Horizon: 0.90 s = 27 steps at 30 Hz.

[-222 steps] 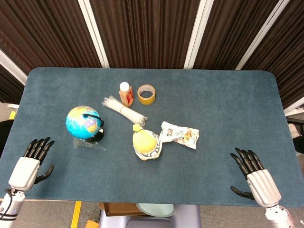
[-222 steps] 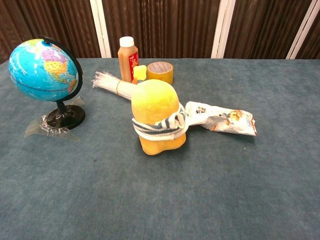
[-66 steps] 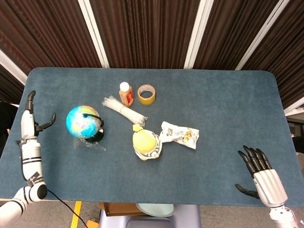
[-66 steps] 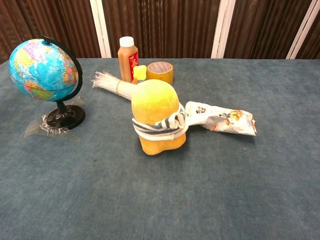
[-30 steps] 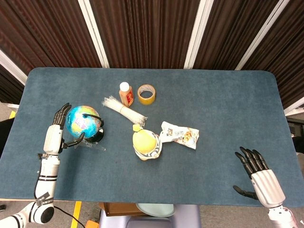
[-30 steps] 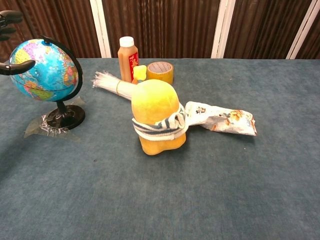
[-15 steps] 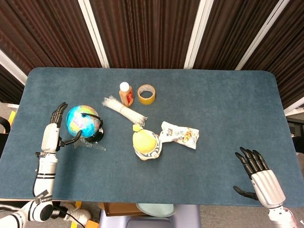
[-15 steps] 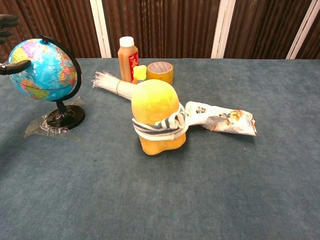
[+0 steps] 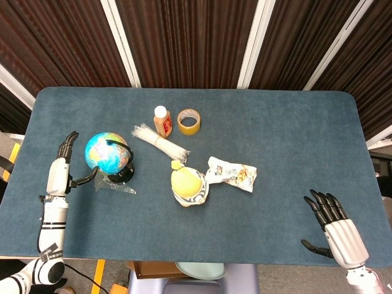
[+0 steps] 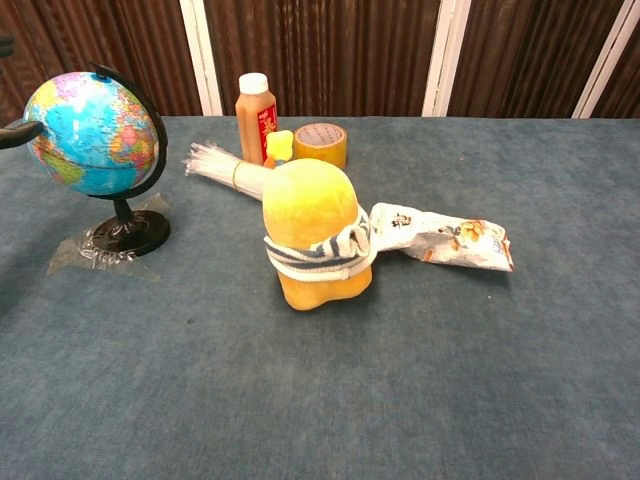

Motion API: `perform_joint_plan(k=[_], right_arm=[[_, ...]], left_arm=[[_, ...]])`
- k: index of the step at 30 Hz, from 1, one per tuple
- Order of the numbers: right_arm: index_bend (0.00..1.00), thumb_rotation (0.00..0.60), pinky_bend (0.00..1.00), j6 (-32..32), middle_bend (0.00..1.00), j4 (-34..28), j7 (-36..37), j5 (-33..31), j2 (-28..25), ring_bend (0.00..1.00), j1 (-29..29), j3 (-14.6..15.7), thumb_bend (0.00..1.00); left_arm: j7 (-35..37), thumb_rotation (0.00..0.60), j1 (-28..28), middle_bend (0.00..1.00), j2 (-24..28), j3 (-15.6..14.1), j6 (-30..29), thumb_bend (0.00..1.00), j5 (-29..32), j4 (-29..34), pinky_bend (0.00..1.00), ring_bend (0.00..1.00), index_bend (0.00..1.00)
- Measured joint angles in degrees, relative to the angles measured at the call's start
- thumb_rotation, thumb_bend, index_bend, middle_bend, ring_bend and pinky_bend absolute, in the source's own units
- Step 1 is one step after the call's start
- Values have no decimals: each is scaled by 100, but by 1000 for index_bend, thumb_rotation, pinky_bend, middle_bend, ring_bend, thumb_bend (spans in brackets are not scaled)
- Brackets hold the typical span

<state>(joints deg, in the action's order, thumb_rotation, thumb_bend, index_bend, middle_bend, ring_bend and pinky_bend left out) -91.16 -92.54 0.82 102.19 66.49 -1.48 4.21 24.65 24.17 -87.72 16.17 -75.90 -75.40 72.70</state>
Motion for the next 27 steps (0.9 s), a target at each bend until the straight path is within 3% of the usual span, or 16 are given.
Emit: perform_joint_plan(k=[27], right_arm=[[0,600,0,33,0,9,-96,-41,50,0,-3,-26,121]], left_arm=[[509,577,308,0,-213,360,752,293,548,-916,0,0,0]])
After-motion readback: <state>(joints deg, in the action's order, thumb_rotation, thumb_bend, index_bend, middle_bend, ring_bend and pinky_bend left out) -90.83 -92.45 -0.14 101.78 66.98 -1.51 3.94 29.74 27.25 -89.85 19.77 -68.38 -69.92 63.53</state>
